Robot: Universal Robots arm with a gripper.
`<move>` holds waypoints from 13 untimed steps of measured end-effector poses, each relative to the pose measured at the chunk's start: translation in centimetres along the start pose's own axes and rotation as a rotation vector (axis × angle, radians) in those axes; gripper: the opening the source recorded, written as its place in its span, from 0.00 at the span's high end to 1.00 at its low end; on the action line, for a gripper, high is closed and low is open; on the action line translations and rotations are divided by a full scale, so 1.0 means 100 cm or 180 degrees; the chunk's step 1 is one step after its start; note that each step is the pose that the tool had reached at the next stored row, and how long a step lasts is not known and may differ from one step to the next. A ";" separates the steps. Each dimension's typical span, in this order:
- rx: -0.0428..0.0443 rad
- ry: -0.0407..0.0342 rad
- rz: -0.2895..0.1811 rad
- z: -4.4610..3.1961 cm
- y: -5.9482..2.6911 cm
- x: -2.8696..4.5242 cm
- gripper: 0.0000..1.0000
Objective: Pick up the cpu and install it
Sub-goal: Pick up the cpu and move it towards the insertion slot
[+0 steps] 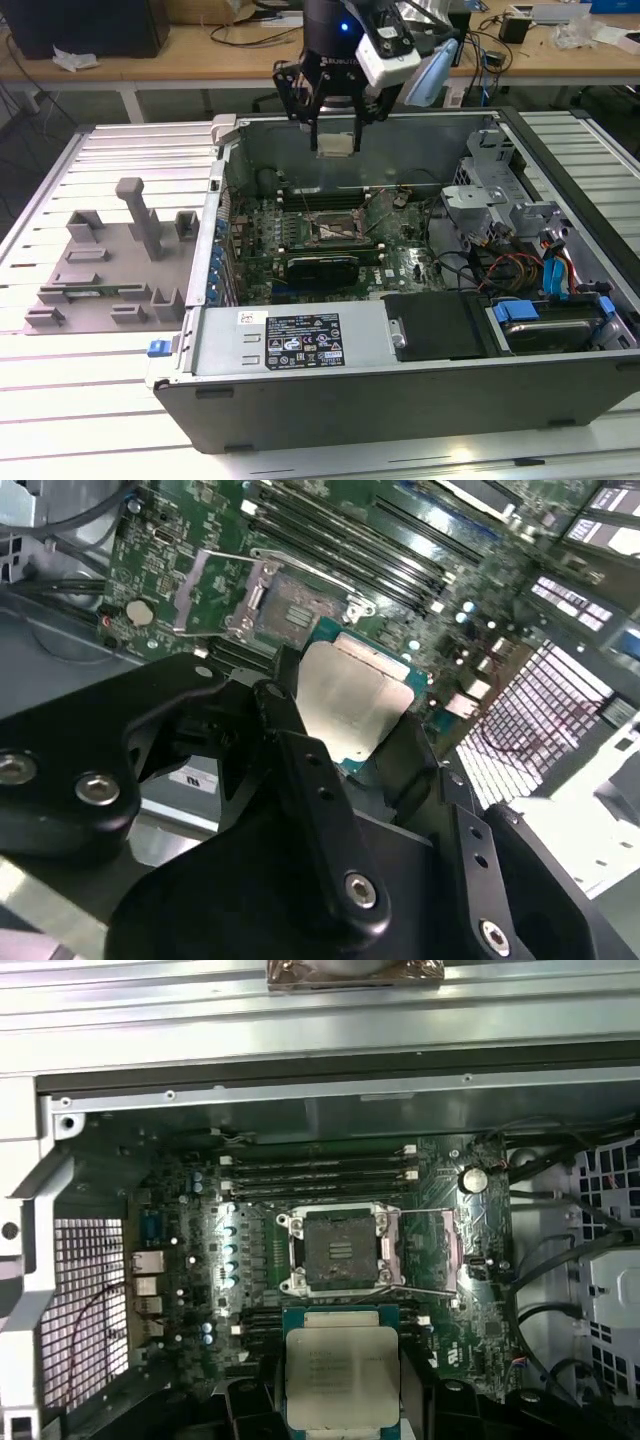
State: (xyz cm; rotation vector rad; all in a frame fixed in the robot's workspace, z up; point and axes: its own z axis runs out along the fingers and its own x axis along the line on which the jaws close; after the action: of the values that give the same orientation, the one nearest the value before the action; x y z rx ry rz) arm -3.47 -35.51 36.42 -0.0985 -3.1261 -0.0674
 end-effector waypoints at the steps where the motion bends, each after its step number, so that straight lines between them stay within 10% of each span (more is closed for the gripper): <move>1: 0.0001 0.0001 -0.0001 0.0017 0.0000 -0.0006 0.45; 13: 0.0004 0.0007 -0.0174 0.0392 0.0050 -0.0029 0.45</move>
State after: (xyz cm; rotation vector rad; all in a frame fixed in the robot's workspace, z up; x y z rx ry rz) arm -3.20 -34.86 32.53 -0.0129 -3.1267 -0.0661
